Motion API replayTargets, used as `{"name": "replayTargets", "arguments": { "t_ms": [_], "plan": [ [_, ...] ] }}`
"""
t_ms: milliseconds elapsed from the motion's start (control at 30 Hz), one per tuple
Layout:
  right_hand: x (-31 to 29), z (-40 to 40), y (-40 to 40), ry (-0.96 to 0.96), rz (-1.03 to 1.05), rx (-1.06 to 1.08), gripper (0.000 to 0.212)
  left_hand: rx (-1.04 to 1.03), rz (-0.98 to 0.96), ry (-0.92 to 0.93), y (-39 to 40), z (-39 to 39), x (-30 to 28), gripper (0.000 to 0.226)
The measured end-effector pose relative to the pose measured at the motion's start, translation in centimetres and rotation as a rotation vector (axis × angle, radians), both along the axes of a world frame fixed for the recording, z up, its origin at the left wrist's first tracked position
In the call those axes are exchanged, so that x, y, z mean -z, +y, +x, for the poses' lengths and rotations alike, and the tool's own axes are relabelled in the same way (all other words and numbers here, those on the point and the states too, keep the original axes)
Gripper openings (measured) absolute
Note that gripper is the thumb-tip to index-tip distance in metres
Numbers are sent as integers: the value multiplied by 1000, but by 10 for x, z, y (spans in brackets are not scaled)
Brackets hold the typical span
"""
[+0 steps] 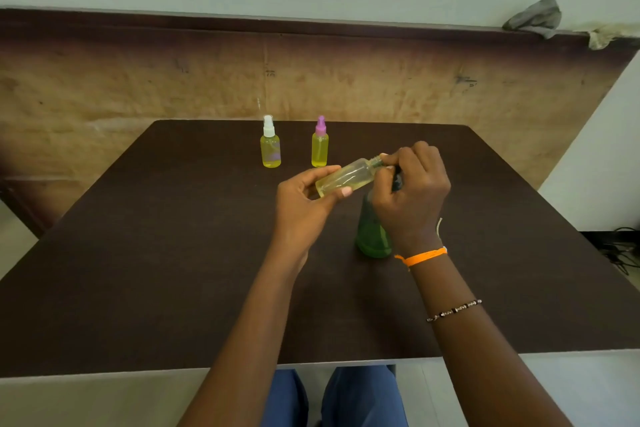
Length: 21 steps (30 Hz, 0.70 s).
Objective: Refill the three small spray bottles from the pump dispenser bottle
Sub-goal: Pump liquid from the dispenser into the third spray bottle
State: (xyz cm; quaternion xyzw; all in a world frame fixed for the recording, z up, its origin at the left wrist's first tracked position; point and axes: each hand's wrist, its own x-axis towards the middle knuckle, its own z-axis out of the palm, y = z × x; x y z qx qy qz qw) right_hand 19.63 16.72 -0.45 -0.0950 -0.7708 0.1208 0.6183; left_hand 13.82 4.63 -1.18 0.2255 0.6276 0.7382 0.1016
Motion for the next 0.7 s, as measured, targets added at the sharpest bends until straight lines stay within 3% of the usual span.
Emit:
{"name": "replayTargets", "arguments": {
  "t_ms": [700],
  "plan": [
    [12,2,2,-23,40,34,9,-14,-25,-2,1,4,2,35]
  ]
}}
